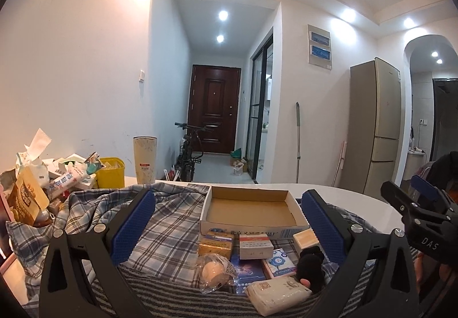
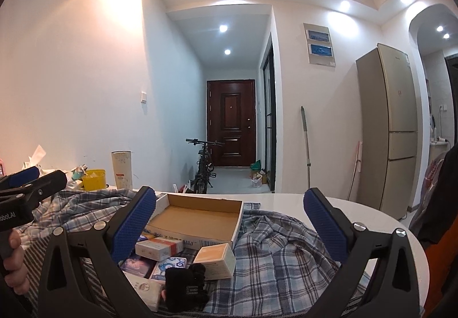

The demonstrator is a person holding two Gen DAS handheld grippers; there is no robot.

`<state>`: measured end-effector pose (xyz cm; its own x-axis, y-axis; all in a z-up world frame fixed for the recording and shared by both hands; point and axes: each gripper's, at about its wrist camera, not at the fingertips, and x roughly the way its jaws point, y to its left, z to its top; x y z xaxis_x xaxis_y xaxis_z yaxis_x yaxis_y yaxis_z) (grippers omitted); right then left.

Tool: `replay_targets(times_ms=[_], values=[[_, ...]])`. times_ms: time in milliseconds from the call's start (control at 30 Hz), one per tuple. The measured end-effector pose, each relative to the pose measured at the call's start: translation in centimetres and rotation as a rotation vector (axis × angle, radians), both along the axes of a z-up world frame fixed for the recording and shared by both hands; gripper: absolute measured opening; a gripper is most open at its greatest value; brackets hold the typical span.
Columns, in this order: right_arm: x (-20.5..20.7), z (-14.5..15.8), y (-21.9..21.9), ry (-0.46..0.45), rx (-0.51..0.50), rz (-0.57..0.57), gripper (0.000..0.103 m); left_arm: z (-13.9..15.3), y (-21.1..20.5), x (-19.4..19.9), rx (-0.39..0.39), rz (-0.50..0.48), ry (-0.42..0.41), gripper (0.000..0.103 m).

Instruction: Organize objects

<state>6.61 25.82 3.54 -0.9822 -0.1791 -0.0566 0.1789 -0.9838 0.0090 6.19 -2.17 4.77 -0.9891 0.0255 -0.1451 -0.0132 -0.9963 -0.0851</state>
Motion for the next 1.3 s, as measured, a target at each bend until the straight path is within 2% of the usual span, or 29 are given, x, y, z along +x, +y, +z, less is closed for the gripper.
replay_targets(times_ms=[100,200,333,433,533,733,867,1200,1267,1300], values=[[0.3,0.2,0.0,-0.005,0.02,-0.023,0.103,0.1,-0.2,0.0,-0.019,0.018,-0.03,0.103],[0.4,0.1,0.2,-0.018,0.046,-0.052,0.102,-0.4,-1.0,-0.1,0.002,0.018,-0.073,0.103],[-0.1,-0.1,1.1,-0.08,-0.011,-0.026,0.1,-1.1,-1.7,-0.3,0.015,0.022,-0.116,0.103],[-0.3,-0.2,1.9,-0.095,-0.05,-0.001,0.1,-1.2,-1.8,0.2,0.017,0.0,-0.117,0.103],[-0.5,-0.4,2.1,-0.102,-0.05,0.011,0.1,-1.2,-1.4,0.2,-0.019,0.017,-0.125,0.103],[-0.7,-0.9,2.1,-0.137,-0.077,0.035,0.1,-1.7,-1.1,-0.3,-0.015,0.004,-0.164,0.103],[-0.9,-1.3,1.9,-0.148,-0.053,0.042,0.1,-2.1,-0.6,-0.6,-0.054,0.011,-0.174,0.103],[-1.3,-1.7,-0.1,-0.157,0.013,0.085,0.097,-4.0,0.0,-1.6,-0.059,-0.006,-0.254,0.103],[-1.3,-2.1,-0.3,-0.163,0.017,0.085,0.097,-4.5,-0.1,-1.9,-0.048,-0.028,-0.283,0.092],[-1.3,-2.2,-0.3,-0.165,0.015,0.083,0.096,-4.8,-0.1,-2.1,-0.043,-0.042,-0.306,0.09]])
